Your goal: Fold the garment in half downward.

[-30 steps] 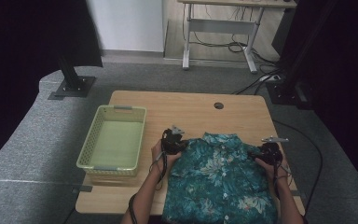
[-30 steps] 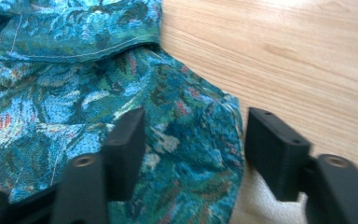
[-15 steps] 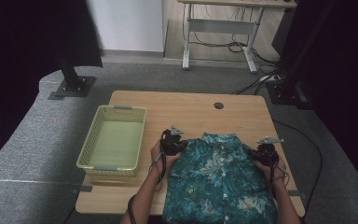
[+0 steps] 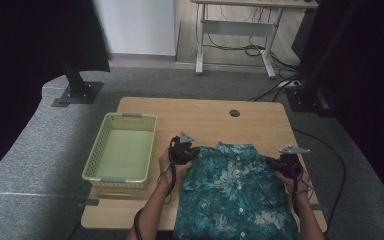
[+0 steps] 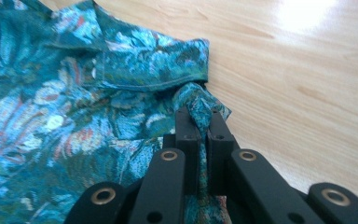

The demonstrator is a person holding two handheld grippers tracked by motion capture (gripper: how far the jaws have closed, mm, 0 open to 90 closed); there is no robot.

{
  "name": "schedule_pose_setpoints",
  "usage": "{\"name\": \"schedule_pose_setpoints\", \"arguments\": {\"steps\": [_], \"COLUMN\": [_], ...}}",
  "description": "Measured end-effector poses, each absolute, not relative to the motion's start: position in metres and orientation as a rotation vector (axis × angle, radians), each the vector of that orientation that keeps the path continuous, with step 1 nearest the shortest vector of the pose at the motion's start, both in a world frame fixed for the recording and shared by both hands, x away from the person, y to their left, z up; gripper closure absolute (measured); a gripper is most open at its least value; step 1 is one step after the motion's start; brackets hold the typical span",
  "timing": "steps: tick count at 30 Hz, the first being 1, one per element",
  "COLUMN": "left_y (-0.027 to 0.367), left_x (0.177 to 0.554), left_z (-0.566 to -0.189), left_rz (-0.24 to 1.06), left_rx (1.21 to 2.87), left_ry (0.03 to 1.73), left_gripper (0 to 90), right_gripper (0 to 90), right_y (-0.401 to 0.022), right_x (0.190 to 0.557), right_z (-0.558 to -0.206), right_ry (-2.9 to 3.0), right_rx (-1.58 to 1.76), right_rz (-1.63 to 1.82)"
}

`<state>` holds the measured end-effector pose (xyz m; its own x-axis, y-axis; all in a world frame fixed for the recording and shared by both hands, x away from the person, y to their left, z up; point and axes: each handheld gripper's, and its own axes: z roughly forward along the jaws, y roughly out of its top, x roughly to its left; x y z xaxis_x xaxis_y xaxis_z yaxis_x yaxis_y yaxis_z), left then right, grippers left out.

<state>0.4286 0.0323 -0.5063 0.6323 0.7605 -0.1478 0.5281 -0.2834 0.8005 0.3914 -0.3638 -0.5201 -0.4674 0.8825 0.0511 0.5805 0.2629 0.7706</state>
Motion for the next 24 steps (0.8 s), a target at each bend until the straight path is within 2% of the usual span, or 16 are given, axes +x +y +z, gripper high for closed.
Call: {"name": "schedule_pose_setpoints", "arguments": {"steps": [24], "left_y": [0.05], "left_x": [0.425], "left_z": [-0.484], "left_rz": [0.37], "left_rx": [1.933], "left_ry": [1.013], "left_gripper": [88.3], "right_gripper": [85.7], "right_y": [-0.34], "right_x": [0.392], "right_z": [-0.503], "right_ry": [2.135], "right_rx": [1.286], "right_rz": [1.097]}}
